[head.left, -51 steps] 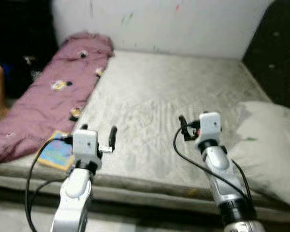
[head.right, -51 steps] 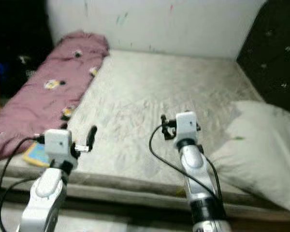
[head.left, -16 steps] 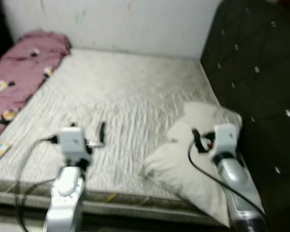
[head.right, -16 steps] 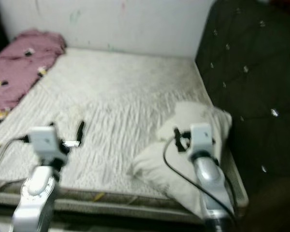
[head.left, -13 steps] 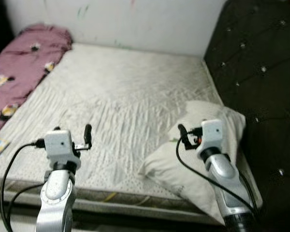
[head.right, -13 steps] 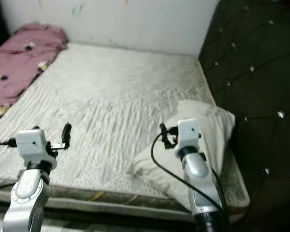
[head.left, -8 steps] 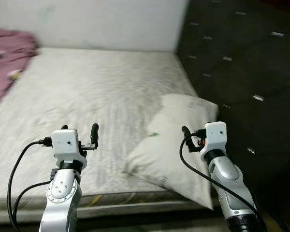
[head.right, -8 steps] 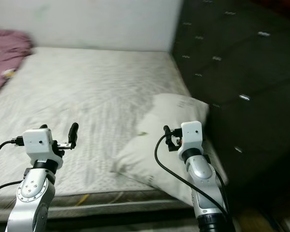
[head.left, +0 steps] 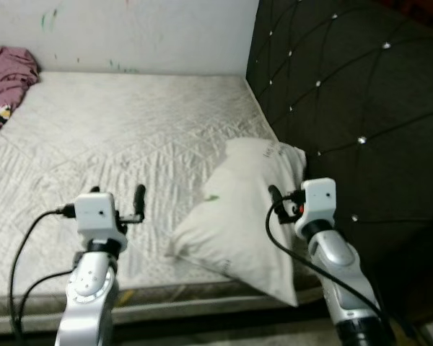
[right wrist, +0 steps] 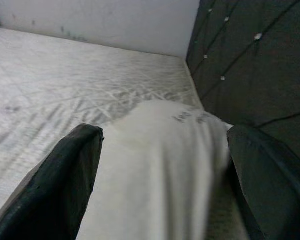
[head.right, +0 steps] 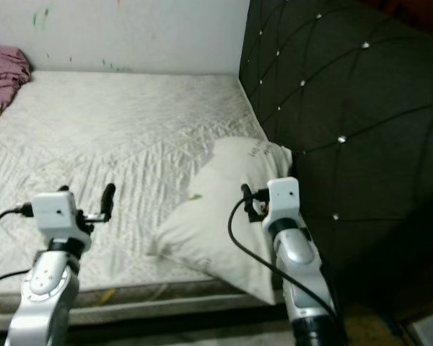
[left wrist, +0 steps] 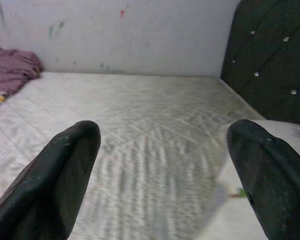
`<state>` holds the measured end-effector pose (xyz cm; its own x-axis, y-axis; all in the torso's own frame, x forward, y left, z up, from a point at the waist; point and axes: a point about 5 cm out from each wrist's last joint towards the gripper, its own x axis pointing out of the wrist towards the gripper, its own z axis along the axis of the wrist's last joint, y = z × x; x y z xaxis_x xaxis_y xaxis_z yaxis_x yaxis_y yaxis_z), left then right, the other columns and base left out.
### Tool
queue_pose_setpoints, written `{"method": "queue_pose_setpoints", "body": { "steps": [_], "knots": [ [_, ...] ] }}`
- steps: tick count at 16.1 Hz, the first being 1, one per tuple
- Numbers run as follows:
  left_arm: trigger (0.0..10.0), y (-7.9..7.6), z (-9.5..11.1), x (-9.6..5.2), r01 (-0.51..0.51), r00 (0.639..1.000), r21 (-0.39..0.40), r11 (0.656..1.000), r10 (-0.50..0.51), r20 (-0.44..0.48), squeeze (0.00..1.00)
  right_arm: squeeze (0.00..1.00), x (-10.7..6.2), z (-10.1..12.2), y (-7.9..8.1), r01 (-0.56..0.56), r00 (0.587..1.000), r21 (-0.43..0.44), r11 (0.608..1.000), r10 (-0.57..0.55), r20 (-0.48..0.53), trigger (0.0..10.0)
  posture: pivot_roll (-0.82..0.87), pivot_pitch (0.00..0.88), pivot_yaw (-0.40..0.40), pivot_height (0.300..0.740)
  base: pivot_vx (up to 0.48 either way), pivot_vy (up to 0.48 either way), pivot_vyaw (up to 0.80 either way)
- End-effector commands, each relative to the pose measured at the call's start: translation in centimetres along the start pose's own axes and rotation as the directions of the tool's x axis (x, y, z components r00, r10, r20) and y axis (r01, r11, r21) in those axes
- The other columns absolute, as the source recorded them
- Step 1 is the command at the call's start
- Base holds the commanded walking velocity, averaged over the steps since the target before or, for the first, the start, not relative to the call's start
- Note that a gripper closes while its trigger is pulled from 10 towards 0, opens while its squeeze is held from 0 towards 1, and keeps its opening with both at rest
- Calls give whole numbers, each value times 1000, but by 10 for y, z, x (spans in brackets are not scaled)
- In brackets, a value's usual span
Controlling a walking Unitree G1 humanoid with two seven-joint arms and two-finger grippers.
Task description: Clean up the room
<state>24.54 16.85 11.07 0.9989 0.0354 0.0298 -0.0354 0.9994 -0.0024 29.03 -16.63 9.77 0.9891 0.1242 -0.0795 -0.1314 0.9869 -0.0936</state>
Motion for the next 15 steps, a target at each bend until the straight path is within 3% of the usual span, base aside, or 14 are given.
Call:
{"method": "queue_pose_setpoints", "body": {
  "steps": [1,3,9,13,15],
  "knots": [
    [10000,-1,4,1,8,1000,2,1000,-8,13,0,0,1,3,1,-3,1000,-4,1000,3,14,10000,-35,0,-47,740,0,-480,0],
    [10000,-2,4,1,10,1000,-1,1000,-10,13,0,0,2,2,0,8,1000,-18,1000,-8,-2,10000,-36,0,-47,740,0,-480,0],
    [10000,3,5,4,-43,999,-25,999,43,19,0,0,9,6,8,-37,999,-23,999,37,7,10000,-34,0,-54,740,0,0,0],
    [10000,7,8,4,-57,998,28,998,56,26,0,0,16,11,11,-3,1000,-40,999,4,18,10000,-7,0,-41,740,0,0,0],
    [10000,12,7,2,-69,998,24,997,69,3,0,0,13,12,18,-43,999,-45,998,44,29,10000,-8,0,-36,740,0,0,0]
  ]
}}
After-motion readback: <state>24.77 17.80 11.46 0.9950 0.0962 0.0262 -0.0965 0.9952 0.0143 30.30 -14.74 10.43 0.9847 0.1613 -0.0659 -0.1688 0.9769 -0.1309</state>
